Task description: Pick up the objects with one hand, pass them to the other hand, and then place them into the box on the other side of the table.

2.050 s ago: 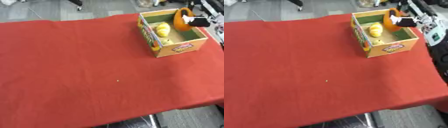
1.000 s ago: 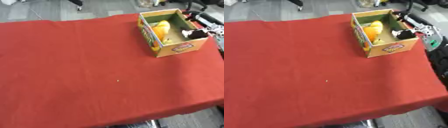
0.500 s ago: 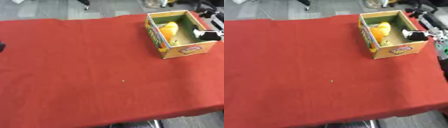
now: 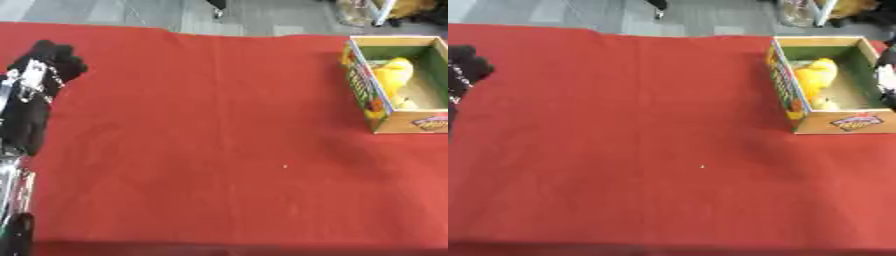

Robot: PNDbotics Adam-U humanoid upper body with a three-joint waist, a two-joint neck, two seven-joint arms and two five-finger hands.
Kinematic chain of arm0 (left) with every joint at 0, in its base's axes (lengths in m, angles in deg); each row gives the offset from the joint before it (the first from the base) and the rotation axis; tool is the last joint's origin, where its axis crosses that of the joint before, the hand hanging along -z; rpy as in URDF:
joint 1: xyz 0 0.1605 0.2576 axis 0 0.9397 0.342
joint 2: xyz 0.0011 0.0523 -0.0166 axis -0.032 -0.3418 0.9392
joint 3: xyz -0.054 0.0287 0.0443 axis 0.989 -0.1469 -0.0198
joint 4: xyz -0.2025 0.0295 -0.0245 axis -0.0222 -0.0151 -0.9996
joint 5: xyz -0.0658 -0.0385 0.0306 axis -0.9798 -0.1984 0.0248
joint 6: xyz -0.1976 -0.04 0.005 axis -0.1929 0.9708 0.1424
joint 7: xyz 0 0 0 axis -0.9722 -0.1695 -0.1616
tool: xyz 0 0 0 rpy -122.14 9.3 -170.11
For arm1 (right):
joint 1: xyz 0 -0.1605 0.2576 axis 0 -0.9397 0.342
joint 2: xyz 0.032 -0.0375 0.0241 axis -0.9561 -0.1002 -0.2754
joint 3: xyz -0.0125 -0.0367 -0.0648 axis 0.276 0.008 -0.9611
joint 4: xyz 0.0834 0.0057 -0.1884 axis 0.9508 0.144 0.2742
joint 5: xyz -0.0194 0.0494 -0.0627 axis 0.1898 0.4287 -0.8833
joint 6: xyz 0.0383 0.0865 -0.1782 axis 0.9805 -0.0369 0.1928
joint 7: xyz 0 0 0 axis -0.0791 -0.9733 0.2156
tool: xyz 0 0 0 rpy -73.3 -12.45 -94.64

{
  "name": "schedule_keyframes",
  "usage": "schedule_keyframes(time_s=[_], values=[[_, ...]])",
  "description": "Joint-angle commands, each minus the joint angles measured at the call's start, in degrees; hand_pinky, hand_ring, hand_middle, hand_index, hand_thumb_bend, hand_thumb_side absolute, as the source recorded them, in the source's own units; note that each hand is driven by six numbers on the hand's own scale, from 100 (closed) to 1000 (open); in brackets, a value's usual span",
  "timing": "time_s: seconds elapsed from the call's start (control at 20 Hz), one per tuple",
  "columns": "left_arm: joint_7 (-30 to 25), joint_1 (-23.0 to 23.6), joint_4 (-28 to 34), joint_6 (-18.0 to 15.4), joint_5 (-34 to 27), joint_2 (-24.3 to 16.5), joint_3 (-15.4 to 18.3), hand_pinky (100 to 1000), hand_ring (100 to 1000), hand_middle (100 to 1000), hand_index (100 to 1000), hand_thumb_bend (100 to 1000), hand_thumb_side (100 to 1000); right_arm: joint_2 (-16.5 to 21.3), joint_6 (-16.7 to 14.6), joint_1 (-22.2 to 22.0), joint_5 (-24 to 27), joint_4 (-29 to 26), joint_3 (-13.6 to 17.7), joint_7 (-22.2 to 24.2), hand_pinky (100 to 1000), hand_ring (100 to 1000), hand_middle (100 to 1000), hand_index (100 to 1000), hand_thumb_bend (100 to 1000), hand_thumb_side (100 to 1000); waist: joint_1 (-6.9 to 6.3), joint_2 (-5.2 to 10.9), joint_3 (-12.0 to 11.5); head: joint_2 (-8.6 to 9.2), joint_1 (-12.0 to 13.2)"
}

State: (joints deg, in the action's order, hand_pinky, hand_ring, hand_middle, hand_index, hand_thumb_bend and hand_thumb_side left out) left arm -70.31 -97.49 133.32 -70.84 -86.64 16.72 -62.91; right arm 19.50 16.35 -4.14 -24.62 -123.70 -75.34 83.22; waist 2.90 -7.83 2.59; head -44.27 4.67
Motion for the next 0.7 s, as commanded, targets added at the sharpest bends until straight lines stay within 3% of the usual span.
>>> schedule_keyframes(time_s=[0.05,0.2,0.45,0.7], values=[[0.7,0.0,1.2,-0.7,0.0,0.2,-0.7,877,700,610,733,252,691,-5.4,1.7,-2.4,1.8,-5.9,-0.3,2.3,861,810,819,860,100,470,0.70,2.09,0.4,0.16,0.9],[0.8,0.4,1.2,-0.6,-0.3,0.7,-1.5,872,698,608,732,246,692,-9.7,2.2,-6.0,2.5,-7.7,-1.6,3.8,857,805,814,852,100,470,0.69,2.81,0.7,0.17,0.4],[1.1,1.2,1.1,0.3,1.1,1.3,-1.9,870,698,608,733,238,691,-13.6,2.9,-9.7,1.2,-7.3,-2.3,5.5,856,802,811,847,100,470,0.70,4.60,1.9,0.16,0.1],[1.9,2.7,0.2,0.6,2.5,0.8,-0.8,869,699,608,735,236,690,-14.8,3.9,-10.8,1.2,-6.3,-1.8,4.3,853,799,811,846,100,470,0.80,6.51,2.4,0.16,-0.9]])
